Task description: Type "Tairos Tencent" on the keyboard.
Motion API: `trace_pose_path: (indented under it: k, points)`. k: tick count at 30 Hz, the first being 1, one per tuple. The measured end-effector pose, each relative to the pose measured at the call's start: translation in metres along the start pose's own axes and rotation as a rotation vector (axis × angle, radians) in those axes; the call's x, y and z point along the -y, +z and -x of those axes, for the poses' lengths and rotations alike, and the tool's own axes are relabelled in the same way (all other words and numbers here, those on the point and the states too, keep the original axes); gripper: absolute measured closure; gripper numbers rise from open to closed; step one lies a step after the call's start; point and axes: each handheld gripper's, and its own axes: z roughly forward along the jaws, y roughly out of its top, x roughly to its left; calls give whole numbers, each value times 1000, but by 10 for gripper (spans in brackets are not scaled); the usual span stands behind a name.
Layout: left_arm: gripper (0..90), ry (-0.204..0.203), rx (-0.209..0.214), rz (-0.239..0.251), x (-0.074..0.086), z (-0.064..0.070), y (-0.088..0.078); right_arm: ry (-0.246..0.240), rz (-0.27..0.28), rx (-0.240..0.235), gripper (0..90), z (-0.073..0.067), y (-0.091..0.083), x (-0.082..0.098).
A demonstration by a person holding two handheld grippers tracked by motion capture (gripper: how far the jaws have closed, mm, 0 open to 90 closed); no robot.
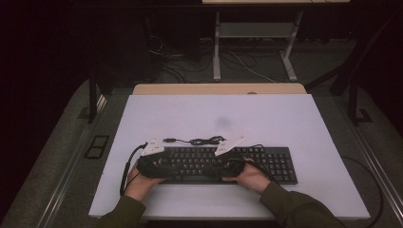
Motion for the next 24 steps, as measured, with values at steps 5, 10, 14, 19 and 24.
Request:
trace_pose_path:
  k: [5,10,14,19,24]
  points:
    - [250,0,-1,1,0,0,0,0,-1,-2,895,-1,1,0]
    - [250,-3,-4,6,0,0,-1,0,4,4,895,0,-1,0]
    - [251,-1,-6,7,-1,0,-1,4,28,4,885,2,-5,-1]
    - [267,3,3,8,-2,0,-1,13,46,8,813,3,-9,-2]
    - [305,3,7,5,-4,1,1,28,67,20,692,6,-13,-1]
